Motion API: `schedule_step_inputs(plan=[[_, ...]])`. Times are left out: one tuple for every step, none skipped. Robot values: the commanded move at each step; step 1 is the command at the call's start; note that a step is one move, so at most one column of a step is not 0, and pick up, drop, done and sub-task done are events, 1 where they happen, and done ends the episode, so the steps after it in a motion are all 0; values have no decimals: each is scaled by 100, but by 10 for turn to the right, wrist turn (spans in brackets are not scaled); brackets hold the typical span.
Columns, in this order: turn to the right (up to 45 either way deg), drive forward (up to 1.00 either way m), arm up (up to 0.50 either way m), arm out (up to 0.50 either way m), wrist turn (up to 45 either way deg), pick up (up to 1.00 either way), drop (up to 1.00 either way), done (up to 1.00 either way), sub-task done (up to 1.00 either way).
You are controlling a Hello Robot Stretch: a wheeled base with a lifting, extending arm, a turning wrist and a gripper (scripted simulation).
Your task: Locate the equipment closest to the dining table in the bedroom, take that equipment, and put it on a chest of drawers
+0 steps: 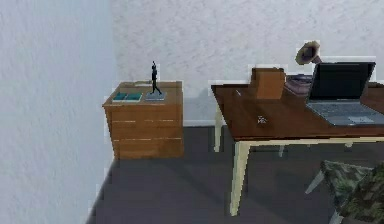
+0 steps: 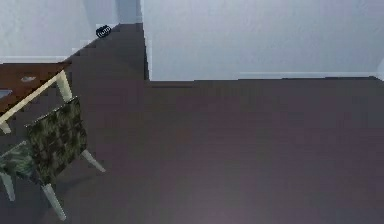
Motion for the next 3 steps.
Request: schedule_step_inputs(plan=[[0,20,0,0,0,0,0,0,0],[-450,0,0,0,0,0,0,0,0],[-450,0,0,0,0,0,0,0,0]])
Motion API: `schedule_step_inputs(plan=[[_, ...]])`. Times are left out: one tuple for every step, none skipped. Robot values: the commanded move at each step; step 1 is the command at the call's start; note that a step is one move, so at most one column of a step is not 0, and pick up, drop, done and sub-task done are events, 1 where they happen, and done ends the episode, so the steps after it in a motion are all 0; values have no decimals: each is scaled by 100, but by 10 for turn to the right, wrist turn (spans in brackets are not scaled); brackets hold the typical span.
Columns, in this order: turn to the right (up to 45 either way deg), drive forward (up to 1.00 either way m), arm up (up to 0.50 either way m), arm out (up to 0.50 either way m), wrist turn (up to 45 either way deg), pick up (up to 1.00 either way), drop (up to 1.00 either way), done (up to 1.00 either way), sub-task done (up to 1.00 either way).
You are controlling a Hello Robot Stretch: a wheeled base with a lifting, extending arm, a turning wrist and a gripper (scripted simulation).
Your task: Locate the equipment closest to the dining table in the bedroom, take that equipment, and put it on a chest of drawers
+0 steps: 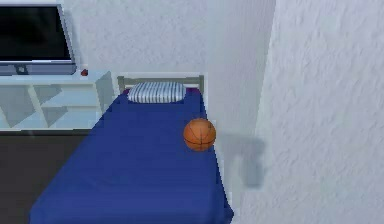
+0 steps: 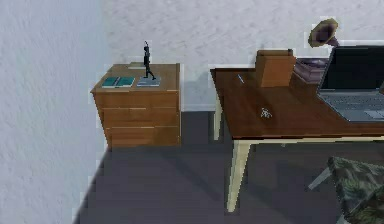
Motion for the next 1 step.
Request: schedule_step_inputs(plan=[[0,10,0,0,0,0,0,0,0]])
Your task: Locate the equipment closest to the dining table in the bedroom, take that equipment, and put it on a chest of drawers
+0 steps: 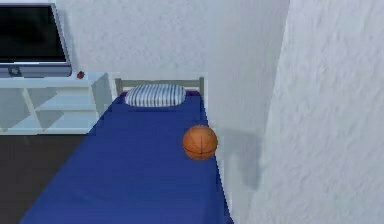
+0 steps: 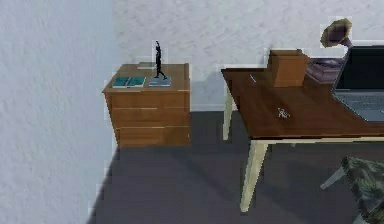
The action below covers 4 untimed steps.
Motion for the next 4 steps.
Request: schedule_step_inputs(plan=[[-450,0,0,0,0,0,0,0,0],[-390,0,0,0,0,0,0,0,0],[450,0,0,0,0,0,0,0,0],[450,0,0,0,0,0,0,0,0]])
